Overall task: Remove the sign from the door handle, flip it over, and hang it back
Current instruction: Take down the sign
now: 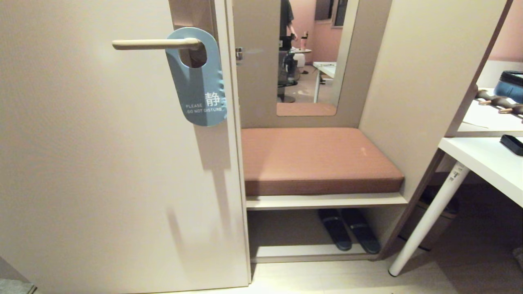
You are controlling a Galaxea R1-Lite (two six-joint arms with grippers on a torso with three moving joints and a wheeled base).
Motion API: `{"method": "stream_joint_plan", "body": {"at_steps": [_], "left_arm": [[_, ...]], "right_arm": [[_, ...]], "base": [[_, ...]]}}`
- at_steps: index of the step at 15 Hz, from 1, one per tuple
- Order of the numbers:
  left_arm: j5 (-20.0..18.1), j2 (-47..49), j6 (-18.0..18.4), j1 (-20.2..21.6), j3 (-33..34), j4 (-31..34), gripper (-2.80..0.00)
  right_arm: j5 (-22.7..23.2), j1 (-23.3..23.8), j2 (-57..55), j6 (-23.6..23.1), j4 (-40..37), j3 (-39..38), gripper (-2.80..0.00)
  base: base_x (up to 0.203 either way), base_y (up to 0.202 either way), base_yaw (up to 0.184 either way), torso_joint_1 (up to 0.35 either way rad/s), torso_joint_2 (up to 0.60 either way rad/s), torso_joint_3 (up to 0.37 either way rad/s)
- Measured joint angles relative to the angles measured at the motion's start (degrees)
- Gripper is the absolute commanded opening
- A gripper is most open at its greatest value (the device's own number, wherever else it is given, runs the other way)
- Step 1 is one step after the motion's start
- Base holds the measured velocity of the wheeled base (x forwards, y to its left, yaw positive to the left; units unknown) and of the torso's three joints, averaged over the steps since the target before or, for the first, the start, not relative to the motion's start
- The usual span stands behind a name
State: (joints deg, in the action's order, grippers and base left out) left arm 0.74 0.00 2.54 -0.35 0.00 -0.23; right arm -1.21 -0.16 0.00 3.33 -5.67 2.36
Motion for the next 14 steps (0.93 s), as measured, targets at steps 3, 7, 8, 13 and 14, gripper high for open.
{"method": "stream_joint_plan", "body": {"at_steps": [3, 7, 8, 13, 14], "left_arm": [[0.02, 0.00, -0.03, 0.00, 0.00, -0.01, -2.80], [-0.11, 0.00, 0.49, 0.00, 0.00, -0.01, -2.80], [-0.04, 0.00, 0.06, 0.00, 0.00, 0.05, -2.80], [0.10, 0.00, -0.54, 0.00, 0.00, 0.07, -2.80], [0.11, 0.00, -0.69, 0.00, 0.00, 0.06, -2.80]], "right_arm": [[-0.02, -0.02, 0.00, 0.00, -0.01, 0.00, -2.80], [-0.02, -0.05, 0.00, 0.00, -0.02, 0.00, -2.80], [0.00, -0.02, 0.00, -0.01, 0.00, 0.00, -2.80], [0.00, 0.00, 0.00, 0.00, -0.02, 0.00, -2.80], [-0.04, 0.00, 0.00, -0.01, 0.00, 0.00, -2.80]], "base": [[0.000, 0.000, 0.000, 0.000, 0.00, 0.000], [0.000, 0.000, 0.000, 0.000, 0.00, 0.000], [0.000, 0.000, 0.000, 0.000, 0.00, 0.000], [0.000, 0.000, 0.000, 0.000, 0.00, 0.000], [0.000, 0.000, 0.000, 0.000, 0.00, 0.000]]}}
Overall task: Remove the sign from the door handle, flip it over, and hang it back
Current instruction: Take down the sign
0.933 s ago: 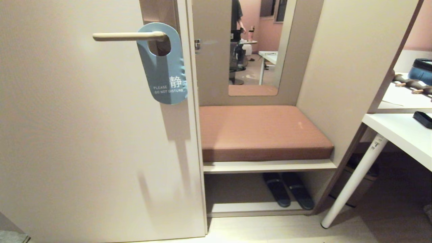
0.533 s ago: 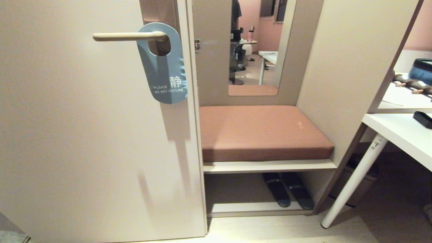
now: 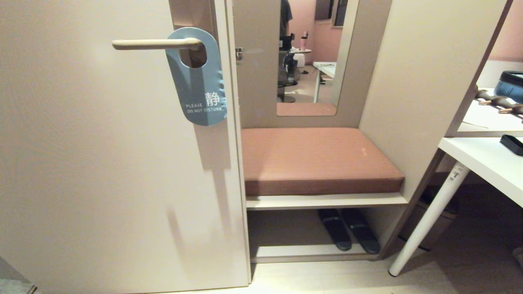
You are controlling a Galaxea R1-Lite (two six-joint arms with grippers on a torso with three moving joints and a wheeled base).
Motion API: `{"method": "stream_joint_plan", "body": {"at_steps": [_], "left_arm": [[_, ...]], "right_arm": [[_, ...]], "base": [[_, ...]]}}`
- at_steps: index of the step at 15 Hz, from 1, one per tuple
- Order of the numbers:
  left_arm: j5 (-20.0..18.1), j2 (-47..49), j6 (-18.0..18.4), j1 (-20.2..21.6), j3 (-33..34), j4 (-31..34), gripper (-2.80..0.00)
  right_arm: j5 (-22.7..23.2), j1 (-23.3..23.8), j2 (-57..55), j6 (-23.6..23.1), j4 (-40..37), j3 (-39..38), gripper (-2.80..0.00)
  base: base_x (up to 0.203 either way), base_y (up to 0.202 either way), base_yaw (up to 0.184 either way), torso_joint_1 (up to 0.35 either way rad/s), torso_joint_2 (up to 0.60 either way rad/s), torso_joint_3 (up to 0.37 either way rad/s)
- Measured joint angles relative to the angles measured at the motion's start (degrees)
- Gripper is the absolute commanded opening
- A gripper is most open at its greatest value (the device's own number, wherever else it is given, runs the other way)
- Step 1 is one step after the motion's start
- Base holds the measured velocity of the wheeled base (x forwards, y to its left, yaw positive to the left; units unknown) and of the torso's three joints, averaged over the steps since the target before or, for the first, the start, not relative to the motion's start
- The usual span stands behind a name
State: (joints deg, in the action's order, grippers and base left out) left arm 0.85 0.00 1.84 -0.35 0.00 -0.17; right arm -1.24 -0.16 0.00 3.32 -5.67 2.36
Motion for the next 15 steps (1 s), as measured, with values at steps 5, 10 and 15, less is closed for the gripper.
{"method": "stream_joint_plan", "body": {"at_steps": [5, 10, 15], "left_arm": [[0.11, 0.00, -0.20, 0.00, 0.00, 0.04, -2.80], [0.18, 0.00, -0.09, 0.02, 0.00, -0.12, -2.80], [0.20, 0.00, -0.09, 0.02, 0.00, -0.05, -2.80]], "right_arm": [[0.04, -0.02, 0.00, 0.01, 0.00, 0.00, -2.80], [0.01, 0.00, 0.00, -0.01, -0.04, 0.00, -2.80], [0.01, 0.00, 0.00, 0.01, 0.00, 0.00, -2.80]], "base": [[0.000, 0.000, 0.000, 0.000, 0.00, 0.000], [0.001, 0.047, 0.000, 0.000, 0.00, 0.000], [0.000, 0.193, -0.002, 0.002, 0.00, 0.000]]}}
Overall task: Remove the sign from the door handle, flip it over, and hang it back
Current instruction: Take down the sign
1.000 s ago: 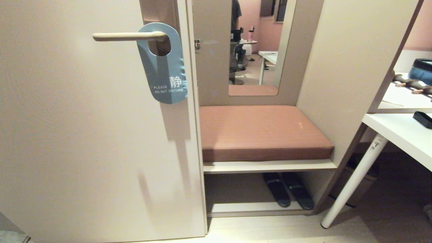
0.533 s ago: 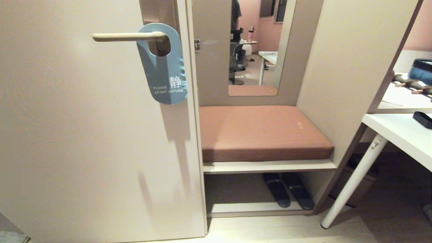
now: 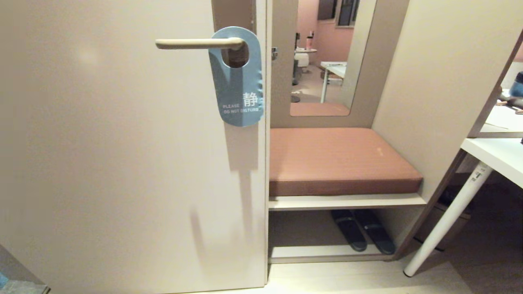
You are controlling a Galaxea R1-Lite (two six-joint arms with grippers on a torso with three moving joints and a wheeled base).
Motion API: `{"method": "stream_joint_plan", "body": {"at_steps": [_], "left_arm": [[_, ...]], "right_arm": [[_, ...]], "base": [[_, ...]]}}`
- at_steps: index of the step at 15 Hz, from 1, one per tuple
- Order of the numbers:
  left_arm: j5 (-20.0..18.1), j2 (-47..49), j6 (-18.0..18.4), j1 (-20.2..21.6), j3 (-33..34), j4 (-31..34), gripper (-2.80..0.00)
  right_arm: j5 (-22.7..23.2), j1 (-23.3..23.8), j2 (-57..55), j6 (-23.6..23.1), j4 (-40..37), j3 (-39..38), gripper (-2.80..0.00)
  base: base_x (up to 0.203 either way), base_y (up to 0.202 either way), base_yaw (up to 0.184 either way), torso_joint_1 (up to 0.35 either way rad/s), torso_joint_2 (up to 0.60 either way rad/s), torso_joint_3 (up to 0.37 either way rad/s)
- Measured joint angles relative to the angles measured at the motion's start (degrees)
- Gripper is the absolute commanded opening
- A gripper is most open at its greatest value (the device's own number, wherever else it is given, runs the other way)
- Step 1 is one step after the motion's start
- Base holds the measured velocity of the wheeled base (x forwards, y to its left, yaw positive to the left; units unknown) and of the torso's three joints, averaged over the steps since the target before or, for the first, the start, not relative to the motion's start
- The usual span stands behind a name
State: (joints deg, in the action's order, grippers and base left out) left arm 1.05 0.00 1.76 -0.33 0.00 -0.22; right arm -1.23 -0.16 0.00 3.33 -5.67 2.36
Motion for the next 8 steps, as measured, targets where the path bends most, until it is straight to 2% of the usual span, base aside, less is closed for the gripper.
{"method": "stream_joint_plan", "body": {"at_steps": [3, 8], "left_arm": [[-0.11, 0.00, 0.02, -0.06, 0.00, 0.00, -2.80], [-0.14, 0.00, -0.10, 0.00, 0.00, -0.02, -2.80]], "right_arm": [[-0.01, 0.00, 0.00, -0.02, 0.00, 0.00, -2.80], [0.04, -0.05, 0.00, -0.02, -0.02, 0.00, -2.80]], "base": [[0.000, 0.159, 0.000, 0.000, 0.00, 0.003], [0.000, 0.000, 0.000, 0.000, 0.00, 0.000]]}}
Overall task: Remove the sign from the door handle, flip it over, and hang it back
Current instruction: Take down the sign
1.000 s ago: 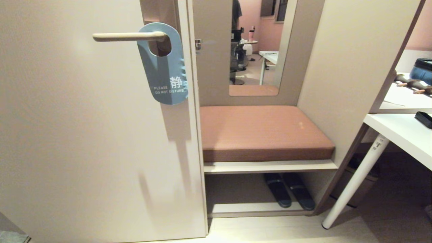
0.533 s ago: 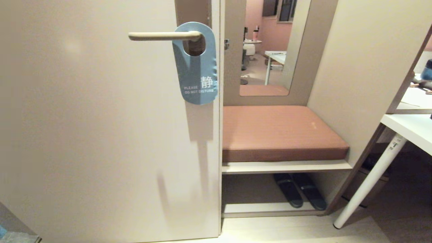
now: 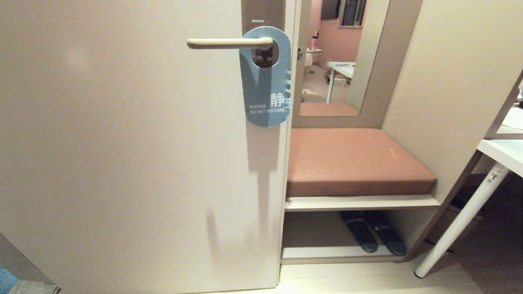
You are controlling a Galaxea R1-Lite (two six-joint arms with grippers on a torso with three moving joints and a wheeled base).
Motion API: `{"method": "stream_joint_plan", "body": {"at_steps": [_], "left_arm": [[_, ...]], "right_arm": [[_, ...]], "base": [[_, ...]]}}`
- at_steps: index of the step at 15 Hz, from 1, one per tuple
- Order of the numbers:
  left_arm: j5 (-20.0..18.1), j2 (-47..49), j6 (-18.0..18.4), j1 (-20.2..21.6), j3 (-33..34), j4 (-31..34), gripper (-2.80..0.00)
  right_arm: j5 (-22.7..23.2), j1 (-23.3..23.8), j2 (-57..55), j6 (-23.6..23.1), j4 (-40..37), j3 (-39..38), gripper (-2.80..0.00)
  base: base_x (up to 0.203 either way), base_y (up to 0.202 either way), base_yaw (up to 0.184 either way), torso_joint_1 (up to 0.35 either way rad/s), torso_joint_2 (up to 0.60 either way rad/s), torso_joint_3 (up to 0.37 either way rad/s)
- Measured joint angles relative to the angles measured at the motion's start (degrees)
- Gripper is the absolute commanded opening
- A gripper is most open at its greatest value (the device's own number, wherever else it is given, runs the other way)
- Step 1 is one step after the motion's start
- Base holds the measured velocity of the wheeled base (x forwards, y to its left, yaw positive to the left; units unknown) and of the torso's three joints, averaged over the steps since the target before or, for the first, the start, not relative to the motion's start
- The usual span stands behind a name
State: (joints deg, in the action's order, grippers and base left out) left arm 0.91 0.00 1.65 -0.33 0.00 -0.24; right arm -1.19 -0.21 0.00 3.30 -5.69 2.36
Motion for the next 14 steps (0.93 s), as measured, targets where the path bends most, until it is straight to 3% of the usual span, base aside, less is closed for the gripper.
{"method": "stream_joint_plan", "body": {"at_steps": [14], "left_arm": [[0.02, 0.00, 0.09, 0.00, 0.00, -0.05, -2.80]], "right_arm": [[0.15, 0.05, 0.00, -0.85, 0.00, 0.00, -2.80]], "base": [[0.000, 0.000, 0.000, 0.000, 0.00, 0.000]]}}
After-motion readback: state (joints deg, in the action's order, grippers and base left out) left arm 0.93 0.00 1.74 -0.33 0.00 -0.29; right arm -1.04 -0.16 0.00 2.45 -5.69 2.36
